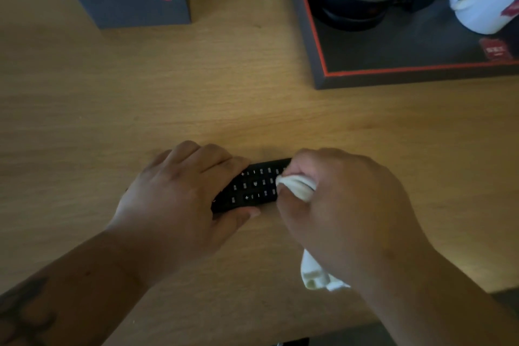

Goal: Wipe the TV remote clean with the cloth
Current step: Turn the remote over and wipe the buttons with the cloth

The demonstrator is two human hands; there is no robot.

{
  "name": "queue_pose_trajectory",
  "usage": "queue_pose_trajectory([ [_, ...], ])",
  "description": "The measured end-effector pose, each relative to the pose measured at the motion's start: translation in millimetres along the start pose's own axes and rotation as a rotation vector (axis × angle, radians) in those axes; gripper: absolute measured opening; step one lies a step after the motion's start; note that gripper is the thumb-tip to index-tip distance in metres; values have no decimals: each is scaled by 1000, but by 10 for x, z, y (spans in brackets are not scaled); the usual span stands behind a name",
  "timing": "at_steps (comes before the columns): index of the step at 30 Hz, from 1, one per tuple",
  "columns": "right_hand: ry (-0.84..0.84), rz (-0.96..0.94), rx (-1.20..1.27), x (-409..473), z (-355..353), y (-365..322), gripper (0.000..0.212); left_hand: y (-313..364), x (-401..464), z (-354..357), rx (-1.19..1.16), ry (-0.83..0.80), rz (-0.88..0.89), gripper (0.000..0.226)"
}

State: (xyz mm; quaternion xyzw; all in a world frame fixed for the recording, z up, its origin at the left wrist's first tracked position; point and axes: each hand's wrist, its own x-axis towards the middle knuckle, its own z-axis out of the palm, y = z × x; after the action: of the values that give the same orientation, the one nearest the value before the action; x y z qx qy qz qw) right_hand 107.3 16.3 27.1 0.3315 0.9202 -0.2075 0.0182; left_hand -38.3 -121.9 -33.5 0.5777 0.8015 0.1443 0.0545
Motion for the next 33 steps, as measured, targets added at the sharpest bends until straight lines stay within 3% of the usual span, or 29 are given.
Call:
queue_pose_trajectory([
  [3, -43, 42, 106, 17, -101, 85, 11, -1, 5, -5, 1, -16, 1, 63],
  [6, 45, 104, 205, 194, -105, 156, 9, -3, 9, -20, 1, -29, -4, 63],
  [14, -20, 112, 28, -113, -40, 304, 13, 19, 20, -29, -9, -46, -46, 63],
  [20, 51, 160, 72, -100, -40, 225, 13, 53, 23, -32, -4, -49, -67, 62],
  [28, 105, 69, 34, -273, 297, -60, 16, 76, 23, -25, -45, -30, -99, 66],
  [33, 15, -33, 35, -236, 258, -122, 17, 89, 37, -85, -113, -54, -93, 63],
])
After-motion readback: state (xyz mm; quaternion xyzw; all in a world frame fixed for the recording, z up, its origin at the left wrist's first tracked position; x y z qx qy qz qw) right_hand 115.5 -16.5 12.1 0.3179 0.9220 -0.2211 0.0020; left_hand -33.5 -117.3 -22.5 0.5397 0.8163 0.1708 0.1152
